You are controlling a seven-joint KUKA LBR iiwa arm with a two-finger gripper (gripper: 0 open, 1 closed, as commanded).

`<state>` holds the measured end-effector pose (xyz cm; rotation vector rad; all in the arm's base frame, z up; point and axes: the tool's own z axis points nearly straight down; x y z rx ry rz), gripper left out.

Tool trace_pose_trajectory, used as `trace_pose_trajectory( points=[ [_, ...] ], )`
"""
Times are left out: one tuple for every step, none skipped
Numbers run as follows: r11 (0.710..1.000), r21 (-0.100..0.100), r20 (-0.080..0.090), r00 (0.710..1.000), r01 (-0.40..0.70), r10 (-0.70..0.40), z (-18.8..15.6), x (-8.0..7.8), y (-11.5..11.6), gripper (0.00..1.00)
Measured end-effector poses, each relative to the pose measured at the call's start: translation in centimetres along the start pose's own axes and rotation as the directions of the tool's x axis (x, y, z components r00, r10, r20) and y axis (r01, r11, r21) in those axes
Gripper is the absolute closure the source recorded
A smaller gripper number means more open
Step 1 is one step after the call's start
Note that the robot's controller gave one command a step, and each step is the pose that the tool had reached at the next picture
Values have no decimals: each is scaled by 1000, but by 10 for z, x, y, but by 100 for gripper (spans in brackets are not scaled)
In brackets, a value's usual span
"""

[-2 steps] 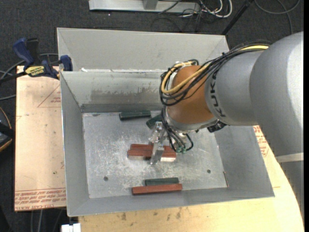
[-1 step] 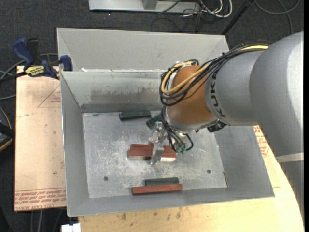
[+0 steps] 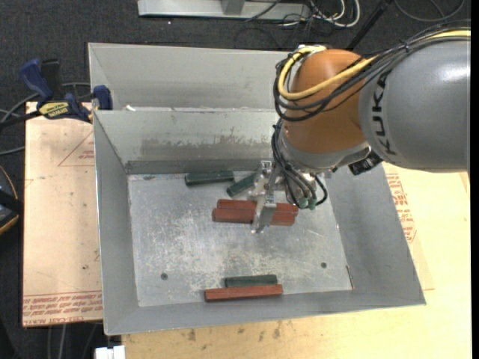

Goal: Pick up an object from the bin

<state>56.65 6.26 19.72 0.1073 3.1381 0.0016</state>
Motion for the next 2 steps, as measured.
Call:
trace_pose_trajectory(
  points=[
    [1000, 0, 0, 1000, 0, 0, 0, 0, 0, 100],
    [888, 1, 2, 888, 459, -460, -100, 3, -51, 100]
  ],
)
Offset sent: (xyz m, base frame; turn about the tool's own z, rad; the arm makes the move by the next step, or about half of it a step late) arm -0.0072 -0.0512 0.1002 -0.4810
